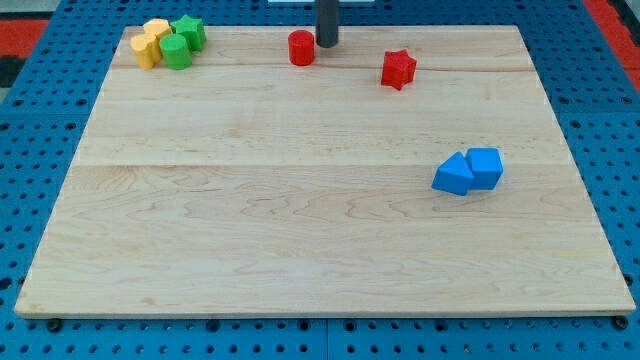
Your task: Push the red circle towards the group of blocks
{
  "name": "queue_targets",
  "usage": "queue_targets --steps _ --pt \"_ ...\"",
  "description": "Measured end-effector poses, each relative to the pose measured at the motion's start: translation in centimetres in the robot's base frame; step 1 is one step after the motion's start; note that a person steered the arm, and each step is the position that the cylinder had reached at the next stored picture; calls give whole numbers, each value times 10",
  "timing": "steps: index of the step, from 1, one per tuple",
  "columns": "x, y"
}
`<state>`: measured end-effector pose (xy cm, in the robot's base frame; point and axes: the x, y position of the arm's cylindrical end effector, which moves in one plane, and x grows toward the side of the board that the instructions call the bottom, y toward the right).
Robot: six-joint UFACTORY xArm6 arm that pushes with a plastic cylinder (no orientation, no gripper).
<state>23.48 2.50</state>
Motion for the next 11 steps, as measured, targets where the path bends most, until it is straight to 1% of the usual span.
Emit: queue_targets --steps 1,4,5,7,10,11 --pt "19 9" --pt "3 -65" --pt "-2 -61" --pt "-17 -75" --pt "-17 -129" --pt "-6 -130"
